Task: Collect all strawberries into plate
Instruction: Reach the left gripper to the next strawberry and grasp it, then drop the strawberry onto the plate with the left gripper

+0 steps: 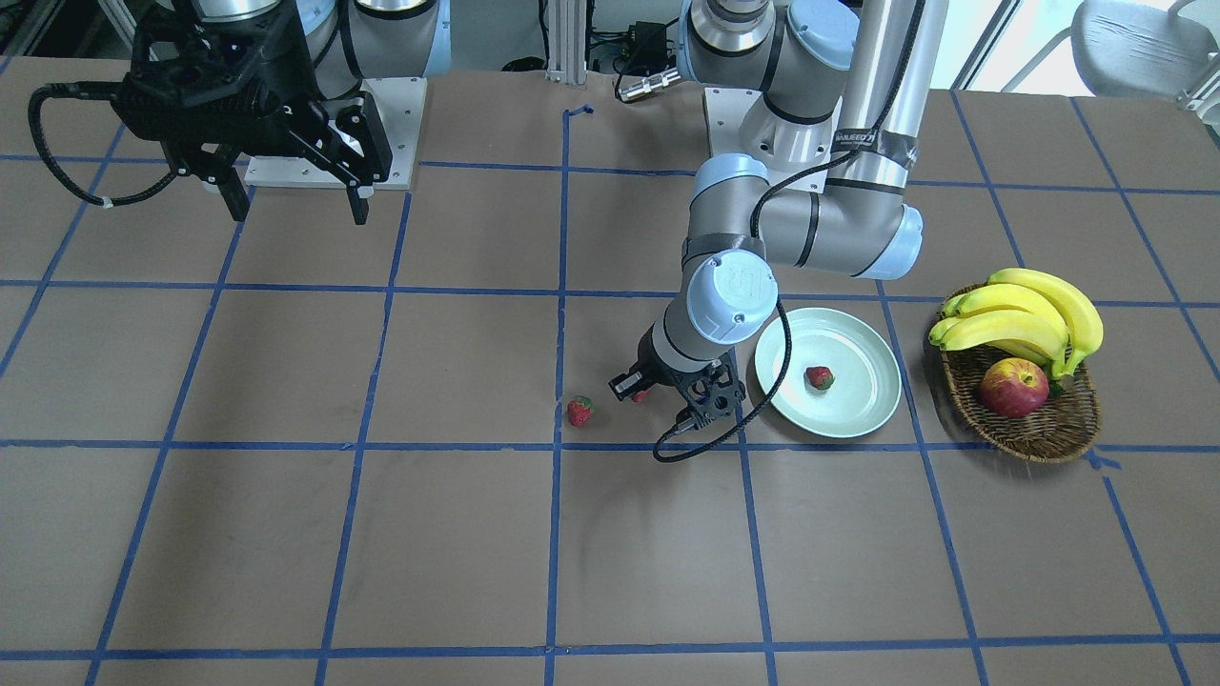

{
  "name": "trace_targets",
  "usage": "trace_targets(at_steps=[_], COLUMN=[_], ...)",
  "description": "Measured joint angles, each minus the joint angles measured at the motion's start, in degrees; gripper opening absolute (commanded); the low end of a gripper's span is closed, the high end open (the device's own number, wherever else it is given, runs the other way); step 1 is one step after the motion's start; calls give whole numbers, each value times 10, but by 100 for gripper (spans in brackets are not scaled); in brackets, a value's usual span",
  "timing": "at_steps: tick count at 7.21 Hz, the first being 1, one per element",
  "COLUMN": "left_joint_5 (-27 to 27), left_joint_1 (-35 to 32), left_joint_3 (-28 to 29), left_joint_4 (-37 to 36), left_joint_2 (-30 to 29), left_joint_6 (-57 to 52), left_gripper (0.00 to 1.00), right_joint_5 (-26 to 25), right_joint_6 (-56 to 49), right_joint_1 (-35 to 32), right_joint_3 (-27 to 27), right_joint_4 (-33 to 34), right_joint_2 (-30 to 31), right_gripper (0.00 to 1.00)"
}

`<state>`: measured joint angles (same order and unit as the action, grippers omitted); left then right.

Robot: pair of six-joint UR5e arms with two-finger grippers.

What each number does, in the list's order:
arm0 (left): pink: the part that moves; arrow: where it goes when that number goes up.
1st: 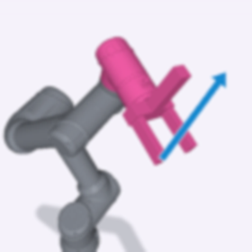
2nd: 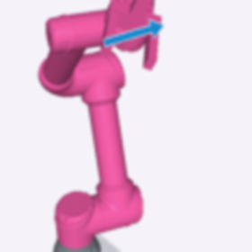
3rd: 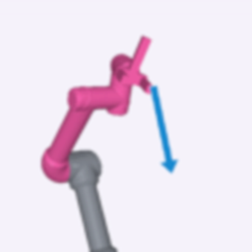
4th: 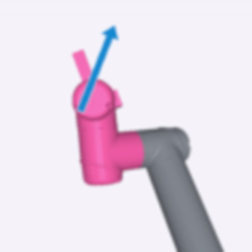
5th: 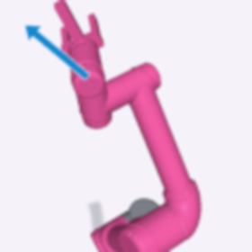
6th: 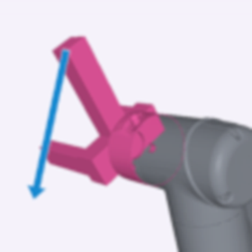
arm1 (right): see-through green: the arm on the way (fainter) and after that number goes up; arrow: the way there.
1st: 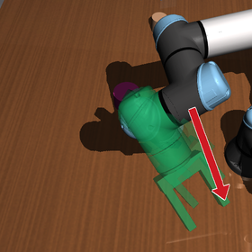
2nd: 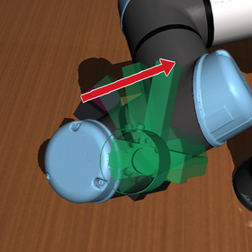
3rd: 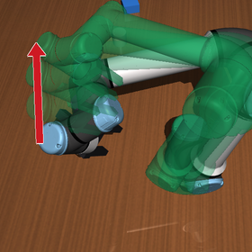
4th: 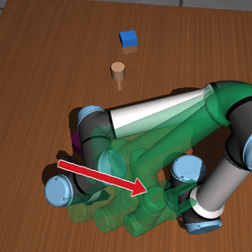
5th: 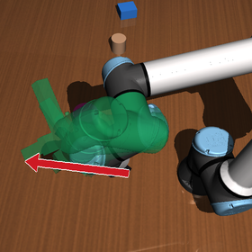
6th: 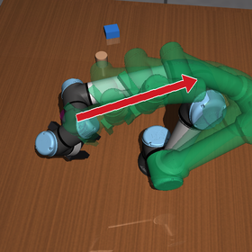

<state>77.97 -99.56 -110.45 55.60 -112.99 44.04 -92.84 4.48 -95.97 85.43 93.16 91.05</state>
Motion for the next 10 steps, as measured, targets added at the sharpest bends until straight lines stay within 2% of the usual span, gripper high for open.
trace_targets(at_steps=[2, 3, 5, 7, 9, 10], left_joint_5=[0, 28, 111, 217, 255, 256], left_joint_1=[0, 1, 14, 52, 117, 147], left_joint_3=[2, 5, 38, 75, 67, 50], left_joint_4=[-3, -2, 35, 123, 160, 165], left_joint_2=[0, 8, 32, 53, 65, 68], left_joint_6=[-6, -13, -45, -95, -168, -199], left_gripper=[0, 0, 0, 0, 1, 14], right_joint_5=[-1, -1, -1, -4, -5, -4], right_joint_6=[0, 0, 0, 1, 1, 1], right_joint_1=[0, 0, 0, 0, 0, 0], right_joint_3=[0, -1, -1, -3, -3, -3], right_joint_4=[0, 0, 0, 0, 0, -1], right_joint_2=[0, 1, 1, 1, 1, 1], right_gripper=[100, 100, 100, 100, 100, 100])
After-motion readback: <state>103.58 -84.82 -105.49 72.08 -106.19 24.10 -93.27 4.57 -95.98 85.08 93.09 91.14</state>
